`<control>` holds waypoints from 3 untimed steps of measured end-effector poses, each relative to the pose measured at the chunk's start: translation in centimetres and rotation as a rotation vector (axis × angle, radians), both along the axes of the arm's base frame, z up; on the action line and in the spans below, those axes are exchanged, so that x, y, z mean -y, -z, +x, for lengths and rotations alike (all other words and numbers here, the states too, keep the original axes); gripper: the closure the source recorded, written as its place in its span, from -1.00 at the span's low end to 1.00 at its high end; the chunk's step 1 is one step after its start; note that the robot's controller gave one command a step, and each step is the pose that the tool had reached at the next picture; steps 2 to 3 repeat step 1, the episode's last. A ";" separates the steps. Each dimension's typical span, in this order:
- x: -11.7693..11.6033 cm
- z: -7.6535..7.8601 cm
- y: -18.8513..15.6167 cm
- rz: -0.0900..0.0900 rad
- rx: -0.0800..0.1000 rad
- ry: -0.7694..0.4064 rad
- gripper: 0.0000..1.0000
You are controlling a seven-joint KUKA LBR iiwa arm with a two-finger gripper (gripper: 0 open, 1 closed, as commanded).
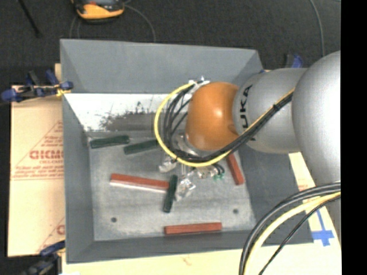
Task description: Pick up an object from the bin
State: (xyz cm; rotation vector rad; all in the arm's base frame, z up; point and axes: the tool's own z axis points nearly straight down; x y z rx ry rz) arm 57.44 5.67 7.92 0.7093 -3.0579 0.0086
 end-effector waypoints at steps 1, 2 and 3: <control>4.8 -2.1 -15.3 0.005 0.010 -0.016 1.00; 4.8 -2.1 -15.3 0.005 0.010 -0.016 1.00; 4.8 -2.1 -15.3 0.005 0.010 -0.016 1.00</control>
Offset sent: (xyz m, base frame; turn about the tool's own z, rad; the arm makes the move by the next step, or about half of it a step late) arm 0.0000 0.0000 0.0000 0.0000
